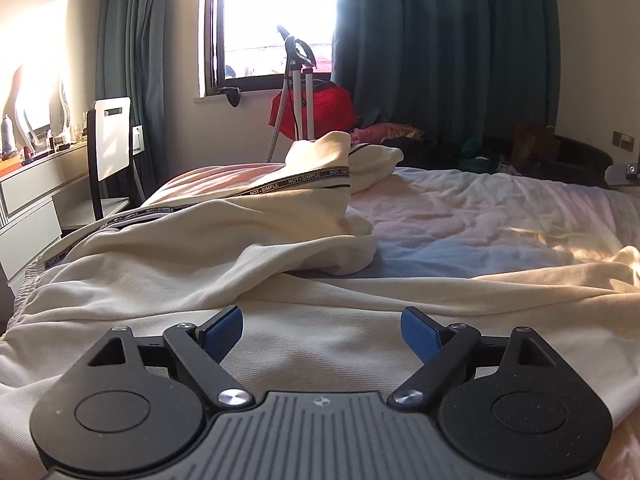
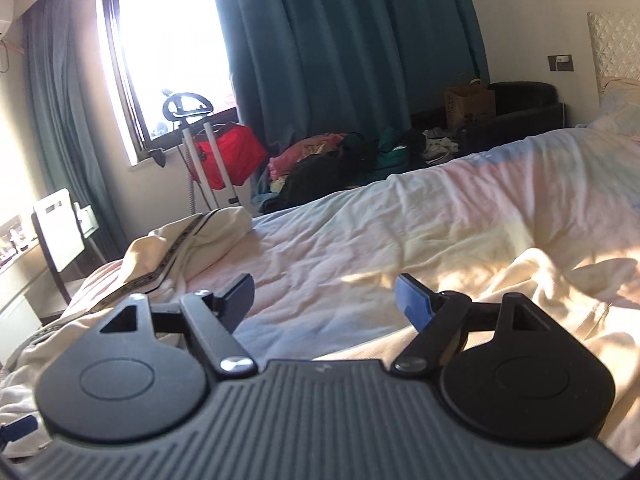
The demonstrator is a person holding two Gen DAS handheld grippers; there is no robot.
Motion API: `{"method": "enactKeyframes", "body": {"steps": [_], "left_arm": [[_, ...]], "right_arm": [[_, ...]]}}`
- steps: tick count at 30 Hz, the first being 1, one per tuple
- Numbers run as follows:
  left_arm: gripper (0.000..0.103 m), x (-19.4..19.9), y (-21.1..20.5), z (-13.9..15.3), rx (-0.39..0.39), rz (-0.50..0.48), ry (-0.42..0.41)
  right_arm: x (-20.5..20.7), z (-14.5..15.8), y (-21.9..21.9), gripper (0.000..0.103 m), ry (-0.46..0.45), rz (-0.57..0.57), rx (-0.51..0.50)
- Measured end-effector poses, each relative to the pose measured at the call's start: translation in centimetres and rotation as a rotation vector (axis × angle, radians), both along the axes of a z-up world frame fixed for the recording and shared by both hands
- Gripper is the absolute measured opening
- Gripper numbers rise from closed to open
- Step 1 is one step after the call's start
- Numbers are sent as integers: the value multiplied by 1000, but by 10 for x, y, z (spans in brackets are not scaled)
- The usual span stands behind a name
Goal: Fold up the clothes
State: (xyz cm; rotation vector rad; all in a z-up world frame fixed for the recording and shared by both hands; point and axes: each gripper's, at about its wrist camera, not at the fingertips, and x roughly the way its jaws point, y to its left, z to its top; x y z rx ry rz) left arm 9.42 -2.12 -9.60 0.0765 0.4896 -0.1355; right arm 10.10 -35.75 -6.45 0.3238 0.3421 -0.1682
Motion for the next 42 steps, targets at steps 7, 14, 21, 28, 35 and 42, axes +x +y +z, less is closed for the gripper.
{"method": "enactKeyframes", "body": {"steps": [7, 14, 21, 28, 35, 42], "left_arm": [[88, 33, -16, -9, 29, -27, 70], [89, 139, -80, -1, 12, -59, 51], [93, 295, -172, -1, -40, -6, 22], [93, 428, -223, -21, -7, 58, 7], [92, 514, -244, -38, 125, 196, -50], [8, 542, -253, -25, 189, 146, -36]], "right_arm": [[-1, -10, 30, 79, 28, 37, 2], [20, -30, 7, 79, 51, -71, 68], [53, -68, -9, 79, 86, -175, 75], [103, -99, -14, 79, 24, -199, 25], [128, -123, -14, 79, 15, -182, 43], [132, -129, -14, 79, -10, -161, 62]]}}
